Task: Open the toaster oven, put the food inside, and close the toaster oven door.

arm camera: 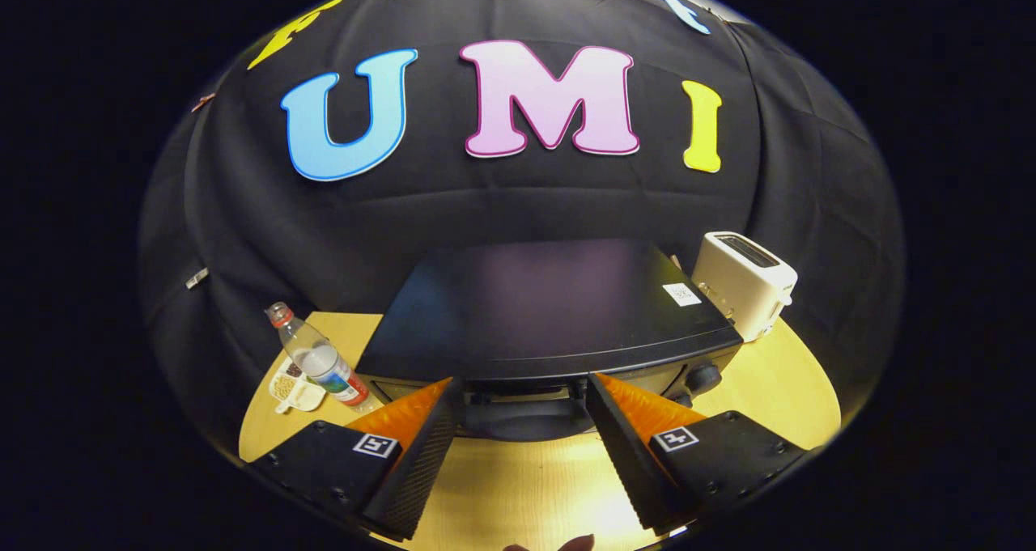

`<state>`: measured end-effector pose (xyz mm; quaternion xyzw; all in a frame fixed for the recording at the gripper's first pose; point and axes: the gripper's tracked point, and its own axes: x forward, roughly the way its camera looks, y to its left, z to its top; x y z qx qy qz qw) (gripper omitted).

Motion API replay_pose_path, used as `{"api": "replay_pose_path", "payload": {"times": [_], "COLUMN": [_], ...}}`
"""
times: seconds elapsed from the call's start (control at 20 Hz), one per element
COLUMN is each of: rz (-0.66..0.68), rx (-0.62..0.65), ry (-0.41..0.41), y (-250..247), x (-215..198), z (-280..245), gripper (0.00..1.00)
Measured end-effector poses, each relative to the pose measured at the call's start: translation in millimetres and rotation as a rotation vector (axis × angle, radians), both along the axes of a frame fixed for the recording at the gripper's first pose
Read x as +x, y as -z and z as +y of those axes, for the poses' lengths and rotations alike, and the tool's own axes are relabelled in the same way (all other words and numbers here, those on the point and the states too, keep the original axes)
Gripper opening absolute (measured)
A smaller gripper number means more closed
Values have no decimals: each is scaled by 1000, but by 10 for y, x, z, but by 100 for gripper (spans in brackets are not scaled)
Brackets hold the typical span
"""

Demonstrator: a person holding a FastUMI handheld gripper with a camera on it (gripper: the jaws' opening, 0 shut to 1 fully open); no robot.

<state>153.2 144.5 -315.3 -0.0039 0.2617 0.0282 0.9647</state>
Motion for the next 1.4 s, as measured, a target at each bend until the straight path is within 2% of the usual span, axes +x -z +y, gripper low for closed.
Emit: {"api": "replay_pose_path", "payload": {"times": [0.4,0.7,0.95,1.2,1.4], "rz": [16,28,98,217,261], "rx": [-8,-9,-13,12,19], "ry": [-19,-21,-30,-11,-20], "y": [85,230,571,969,1077], "x": [-34,-574,-1012,-1309,-1412], "z": [5,-59,-152,-286,-306], "gripper": [98,97,97,98,98]}}
